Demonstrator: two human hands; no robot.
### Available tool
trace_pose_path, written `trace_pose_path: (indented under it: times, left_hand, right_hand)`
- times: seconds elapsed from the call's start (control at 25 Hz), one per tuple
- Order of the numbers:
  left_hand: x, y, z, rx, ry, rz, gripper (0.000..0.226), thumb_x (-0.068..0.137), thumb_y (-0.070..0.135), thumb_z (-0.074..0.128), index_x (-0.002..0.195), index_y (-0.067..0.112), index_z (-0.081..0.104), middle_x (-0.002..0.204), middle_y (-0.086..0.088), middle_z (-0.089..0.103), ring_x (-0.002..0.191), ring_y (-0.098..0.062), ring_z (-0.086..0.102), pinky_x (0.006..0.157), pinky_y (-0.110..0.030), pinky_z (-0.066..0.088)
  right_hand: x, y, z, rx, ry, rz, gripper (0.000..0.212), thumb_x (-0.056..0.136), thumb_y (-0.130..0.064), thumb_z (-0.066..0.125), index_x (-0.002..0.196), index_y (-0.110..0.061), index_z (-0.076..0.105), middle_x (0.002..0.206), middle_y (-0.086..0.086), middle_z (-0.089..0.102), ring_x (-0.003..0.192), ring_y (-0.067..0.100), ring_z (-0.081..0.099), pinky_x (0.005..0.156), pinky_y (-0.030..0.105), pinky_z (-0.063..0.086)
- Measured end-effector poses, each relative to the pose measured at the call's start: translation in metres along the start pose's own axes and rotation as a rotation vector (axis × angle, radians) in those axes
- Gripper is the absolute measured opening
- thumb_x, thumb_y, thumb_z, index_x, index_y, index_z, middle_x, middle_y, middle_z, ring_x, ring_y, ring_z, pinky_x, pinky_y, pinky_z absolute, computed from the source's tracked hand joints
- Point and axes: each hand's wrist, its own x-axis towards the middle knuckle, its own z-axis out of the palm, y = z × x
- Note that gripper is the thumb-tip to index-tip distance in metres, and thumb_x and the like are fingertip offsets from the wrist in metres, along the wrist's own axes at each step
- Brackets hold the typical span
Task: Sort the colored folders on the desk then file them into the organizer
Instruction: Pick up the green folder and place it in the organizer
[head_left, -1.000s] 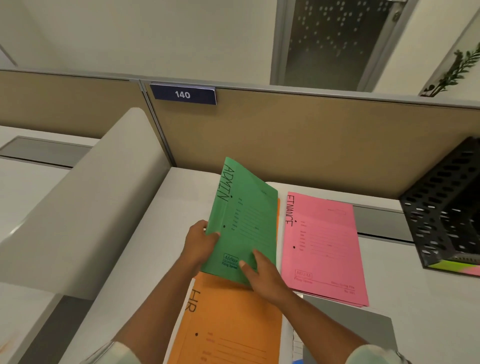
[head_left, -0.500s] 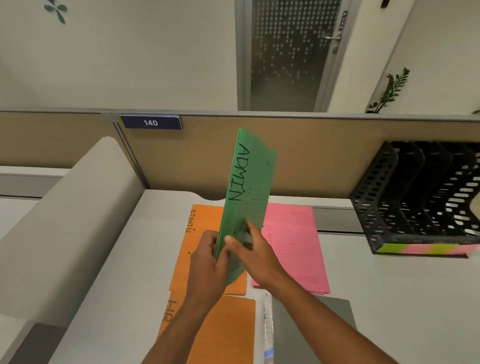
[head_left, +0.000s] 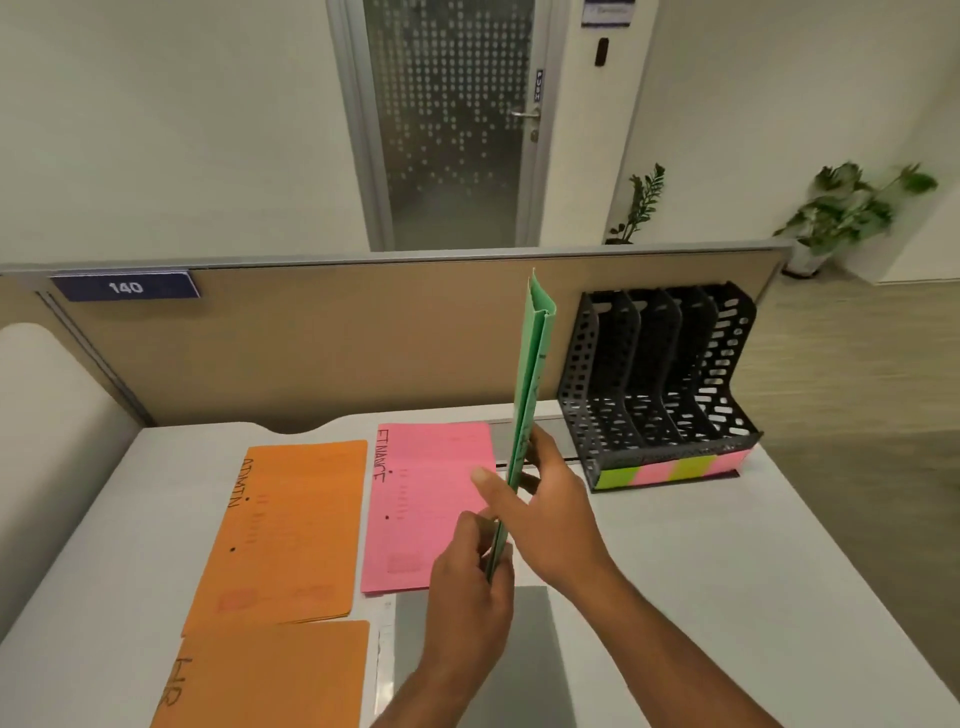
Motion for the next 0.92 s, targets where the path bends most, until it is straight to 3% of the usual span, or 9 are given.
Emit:
trace_pose_path:
  times: [0.08, 0.2, 0.28, 0.4, 0.48, 0.64, 0.84, 0.92]
  left_hand:
    - [-0.006, 0.011, 0.042, 0.035, -0.036, 0.047, 0.034, 0.098, 0.007, 0.069, 0.11, 0.034, 0.054, 0.09, 0.023, 0.065, 0.08, 0.001, 0.064, 0.068, -0.009, 0.049]
    - [-0.008, 0.022, 0.104, 0.09, -0.106, 0.12, 0.045, 0.098, 0.017, 0.071, 0.137, 0.032, 0.055, 0.116, 0.023, 0.071, 0.101, 0.001, 0.069, 0.088, -0.022, 0.059]
    - [-0.003, 0.031, 0.144, 0.132, -0.148, 0.186, 0.057, 0.098, 0.021, 0.071, 0.15, 0.03, 0.049, 0.13, 0.022, 0.069, 0.113, 0.003, 0.068, 0.098, -0.017, 0.055]
    - [0.007, 0.056, 0.195, 0.166, -0.235, 0.195, 0.068, 0.1, 0.029, 0.069, 0.16, 0.036, 0.037, 0.141, 0.02, 0.065, 0.124, -0.002, 0.064, 0.097, 0.0, 0.04]
    - [0.017, 0.073, 0.227, 0.167, -0.281, 0.197, 0.073, 0.101, 0.033, 0.067, 0.162, 0.04, 0.029, 0.142, 0.018, 0.065, 0.126, -0.005, 0.062, 0.094, -0.003, 0.039]
    - [0.045, 0.106, 0.282, 0.189, -0.329, 0.236, 0.073, 0.102, 0.035, 0.065, 0.164, 0.035, 0.026, 0.149, 0.013, 0.061, 0.127, -0.012, 0.063, 0.1, -0.024, 0.051]
    - [0.097, 0.134, 0.338, 0.131, -0.35, 0.183, 0.064, 0.098, 0.031, 0.072, 0.153, 0.03, 0.04, 0.145, 0.007, 0.064, 0.131, -0.015, 0.062, 0.106, -0.033, 0.055]
    - [0.123, 0.138, 0.358, 0.093, -0.372, 0.144, 0.064, 0.095, 0.029, 0.076, 0.149, 0.033, 0.042, 0.141, 0.004, 0.066, 0.126, -0.016, 0.064, 0.105, -0.034, 0.056]
  right_hand:
    - [-0.003, 0.002, -0.045, -0.064, 0.062, -0.022, 0.042, 0.09, -0.039, 0.073, 0.128, -0.036, 0.055, 0.104, -0.028, 0.07, 0.101, -0.004, 0.066, 0.089, 0.02, 0.055]
    - [-0.003, 0.008, -0.112, -0.158, 0.157, -0.051, 0.036, 0.091, -0.032, 0.071, 0.124, -0.033, 0.056, 0.097, -0.021, 0.071, 0.091, 0.0, 0.068, 0.08, 0.026, 0.06]
    - [-0.003, 0.015, -0.157, -0.198, 0.229, -0.065, 0.038, 0.092, -0.032, 0.069, 0.127, -0.031, 0.055, 0.101, -0.014, 0.072, 0.09, 0.006, 0.071, 0.078, 0.029, 0.062]
    - [0.001, 0.021, -0.219, -0.233, 0.334, -0.07, 0.04, 0.092, -0.03, 0.07, 0.129, -0.022, 0.057, 0.103, -0.005, 0.073, 0.087, 0.006, 0.071, 0.066, 0.015, 0.058]
    - [0.006, 0.022, -0.258, -0.25, 0.393, -0.085, 0.035, 0.093, -0.025, 0.069, 0.125, -0.013, 0.06, 0.095, -0.001, 0.073, 0.077, 0.002, 0.07, 0.056, 0.008, 0.051]
    - [0.026, 0.023, -0.317, -0.282, 0.487, -0.146, 0.023, 0.094, -0.012, 0.065, 0.115, -0.006, 0.059, 0.08, -0.007, 0.067, 0.067, -0.007, 0.065, 0.047, 0.005, 0.043]
    - [0.069, 0.036, -0.364, -0.368, 0.542, -0.248, 0.039, 0.097, -0.01, 0.06, 0.132, -0.009, 0.043, 0.082, -0.007, 0.062, 0.063, 0.004, 0.066, 0.045, 0.009, 0.045]
    - [0.091, 0.044, -0.376, -0.411, 0.556, -0.299, 0.056, 0.097, -0.009, 0.058, 0.146, -0.016, 0.032, 0.099, -0.003, 0.065, 0.071, 0.008, 0.067, 0.051, 0.007, 0.048]
